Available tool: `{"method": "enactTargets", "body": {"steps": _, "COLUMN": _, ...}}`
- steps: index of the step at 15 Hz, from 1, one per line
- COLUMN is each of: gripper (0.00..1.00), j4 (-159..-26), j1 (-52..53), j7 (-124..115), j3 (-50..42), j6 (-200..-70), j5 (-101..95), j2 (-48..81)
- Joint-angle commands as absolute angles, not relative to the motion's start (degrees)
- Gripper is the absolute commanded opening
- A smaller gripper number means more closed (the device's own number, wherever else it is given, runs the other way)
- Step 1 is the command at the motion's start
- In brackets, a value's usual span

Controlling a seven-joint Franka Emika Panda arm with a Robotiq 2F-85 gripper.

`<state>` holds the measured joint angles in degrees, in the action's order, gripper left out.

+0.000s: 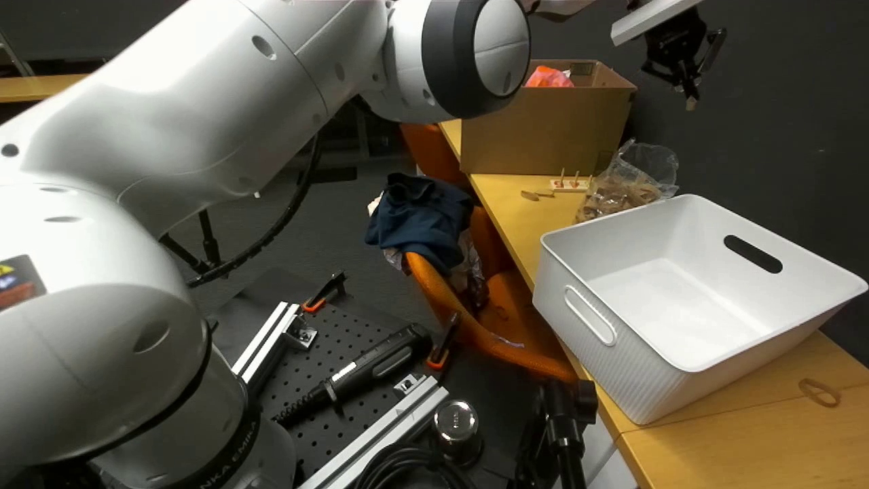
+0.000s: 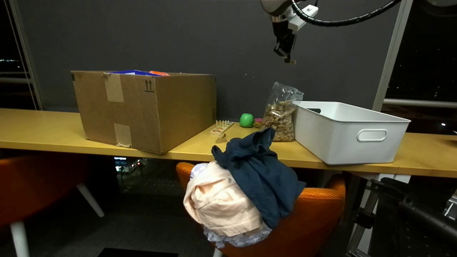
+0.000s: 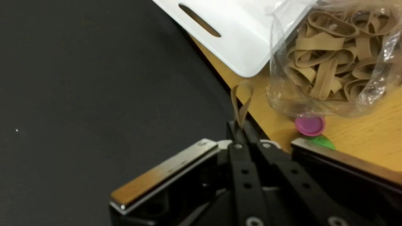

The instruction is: Put the rubber bands inside the packet

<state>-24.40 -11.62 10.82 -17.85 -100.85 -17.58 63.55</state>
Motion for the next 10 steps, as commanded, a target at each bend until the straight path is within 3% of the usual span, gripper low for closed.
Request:
{"method": "enactTargets", "body": {"steps": 1, "gripper": 0.01, "j4": -26.2, "j1": -11.2, "j7": 6.3, "j3": -17.9, "j6": -96.2, "j5": -18.4, "j2": 61.5}}
{"method": "enactTargets", "body": {"steps": 10, "gripper": 0.01, "j4": -22.9, "j1": -12.4, "j7": 1.3, "j3": -14.6, "j6": -87.8, "j5": -15.7, "j2": 65.3}}
